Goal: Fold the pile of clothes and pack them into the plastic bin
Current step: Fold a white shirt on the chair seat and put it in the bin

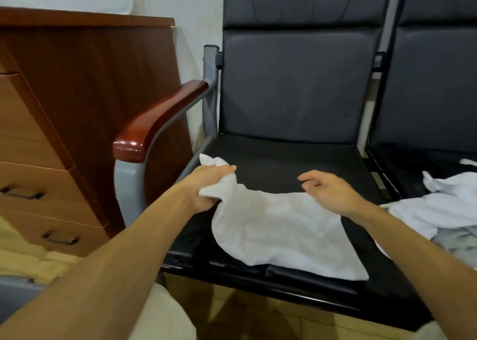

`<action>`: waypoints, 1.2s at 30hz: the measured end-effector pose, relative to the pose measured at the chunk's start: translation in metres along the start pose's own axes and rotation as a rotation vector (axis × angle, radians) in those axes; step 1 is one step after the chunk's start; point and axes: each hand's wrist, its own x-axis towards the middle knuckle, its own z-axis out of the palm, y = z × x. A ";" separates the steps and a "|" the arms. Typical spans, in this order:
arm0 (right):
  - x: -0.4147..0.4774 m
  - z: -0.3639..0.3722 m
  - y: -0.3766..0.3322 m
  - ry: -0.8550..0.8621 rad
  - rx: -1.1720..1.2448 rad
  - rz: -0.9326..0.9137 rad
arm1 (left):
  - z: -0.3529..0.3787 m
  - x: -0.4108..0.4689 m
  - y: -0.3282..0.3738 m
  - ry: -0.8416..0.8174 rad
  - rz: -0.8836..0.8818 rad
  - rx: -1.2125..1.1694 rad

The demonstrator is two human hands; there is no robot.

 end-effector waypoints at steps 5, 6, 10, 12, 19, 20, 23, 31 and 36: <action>-0.027 -0.054 0.053 0.275 0.205 0.221 | 0.072 0.010 0.004 -0.131 0.089 0.010; -0.032 -0.060 0.062 0.283 0.193 0.237 | 0.089 0.009 0.002 -0.117 0.113 0.102; -0.049 -0.076 0.080 0.260 0.056 0.203 | 0.144 0.009 -0.028 -0.153 0.164 0.550; -0.055 -0.078 0.081 0.241 -0.047 0.139 | 0.162 0.006 -0.053 -0.283 0.116 0.723; -0.069 -0.073 0.067 0.116 -0.248 0.026 | 0.162 0.014 -0.069 -0.430 0.104 0.732; -0.070 -0.072 0.065 0.109 -0.258 0.026 | 0.155 0.017 -0.068 -0.378 0.216 0.836; -0.071 -0.067 0.057 0.083 -0.284 0.031 | 0.123 0.023 -0.069 -0.282 0.507 1.326; -0.065 -0.039 0.039 -0.064 -0.291 0.098 | 0.067 0.007 -0.077 -0.459 0.277 1.637; -0.044 -0.017 0.037 -0.154 -0.057 0.202 | 0.052 -0.003 -0.068 -0.441 0.407 1.704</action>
